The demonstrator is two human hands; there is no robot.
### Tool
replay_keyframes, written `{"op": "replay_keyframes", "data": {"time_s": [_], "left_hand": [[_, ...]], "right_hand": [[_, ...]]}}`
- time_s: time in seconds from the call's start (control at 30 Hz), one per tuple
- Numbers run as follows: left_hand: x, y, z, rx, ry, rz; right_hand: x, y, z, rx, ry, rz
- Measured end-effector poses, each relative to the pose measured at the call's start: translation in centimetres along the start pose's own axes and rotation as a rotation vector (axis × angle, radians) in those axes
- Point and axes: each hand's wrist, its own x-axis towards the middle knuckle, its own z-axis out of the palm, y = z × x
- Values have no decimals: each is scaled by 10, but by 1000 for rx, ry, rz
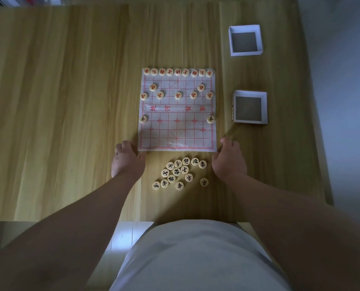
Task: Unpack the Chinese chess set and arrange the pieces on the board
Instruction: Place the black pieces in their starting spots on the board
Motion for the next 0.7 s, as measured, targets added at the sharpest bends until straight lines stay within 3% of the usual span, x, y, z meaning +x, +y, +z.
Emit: {"op": "replay_keyframes", "data": {"time_s": [0.7], "left_hand": [[-57,-18,37,-60,-97,63]], "right_hand": [[-53,5,19,-20,-102,-180]]}}
